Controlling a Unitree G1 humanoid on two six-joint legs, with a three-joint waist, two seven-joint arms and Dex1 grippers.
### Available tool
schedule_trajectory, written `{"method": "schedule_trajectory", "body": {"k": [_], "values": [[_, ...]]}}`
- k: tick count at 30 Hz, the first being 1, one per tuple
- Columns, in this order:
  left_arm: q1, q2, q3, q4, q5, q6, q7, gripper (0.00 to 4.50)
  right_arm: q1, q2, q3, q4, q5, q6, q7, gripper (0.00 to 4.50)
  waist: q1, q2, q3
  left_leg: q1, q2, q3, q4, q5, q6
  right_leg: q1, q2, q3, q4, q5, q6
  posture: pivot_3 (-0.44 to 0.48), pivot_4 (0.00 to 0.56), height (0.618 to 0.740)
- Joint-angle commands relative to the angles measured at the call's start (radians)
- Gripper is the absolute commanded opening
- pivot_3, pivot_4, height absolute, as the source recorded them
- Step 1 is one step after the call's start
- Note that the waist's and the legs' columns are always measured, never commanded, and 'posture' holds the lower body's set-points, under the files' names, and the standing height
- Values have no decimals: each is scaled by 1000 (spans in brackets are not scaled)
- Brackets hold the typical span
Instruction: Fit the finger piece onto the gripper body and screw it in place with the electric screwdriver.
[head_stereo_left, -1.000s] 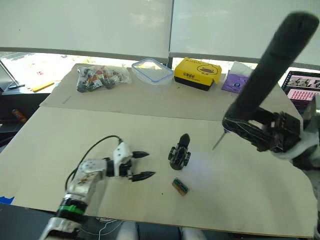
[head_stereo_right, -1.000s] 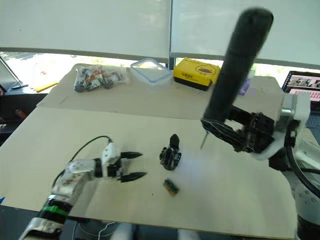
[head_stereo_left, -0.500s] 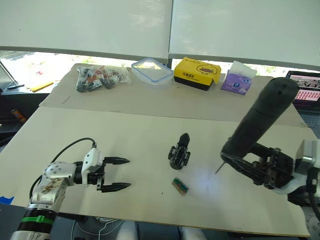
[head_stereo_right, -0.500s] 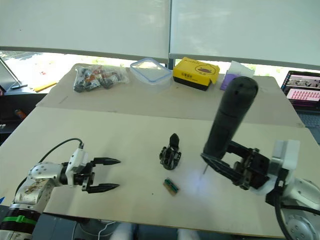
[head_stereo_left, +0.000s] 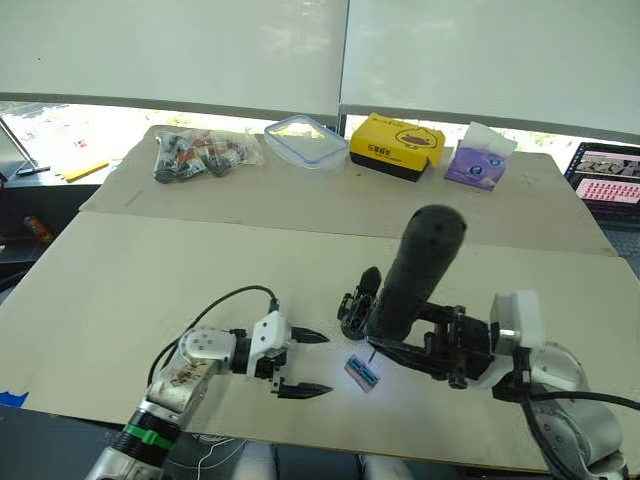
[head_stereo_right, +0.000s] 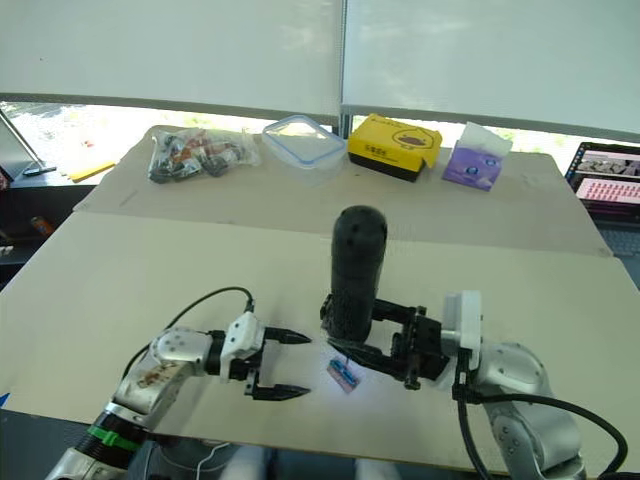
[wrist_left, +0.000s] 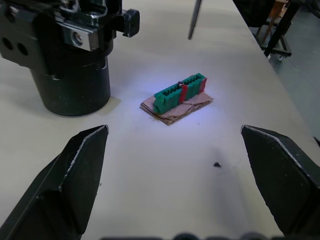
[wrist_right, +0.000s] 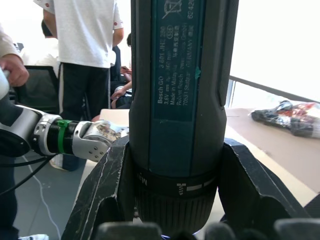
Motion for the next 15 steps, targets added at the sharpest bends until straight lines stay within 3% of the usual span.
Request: {"method": "schedule_trajectory", "body": {"k": [1,15], "values": [[-6,-15,-39,-18,37,3,31,4472,20,15,8,-19,-8,-73,20,1903,1,0,0,0,0,0,0,0,0,0,0,0,0,0,0,0,150,740],[-28,-55,-117,42,107,-13,63,4472,27,34,25,23,-33,-133,13,1903,4,1,0,1,0,0,2,0,0,3,0,0,-1,0,0,0,150,740]]}}
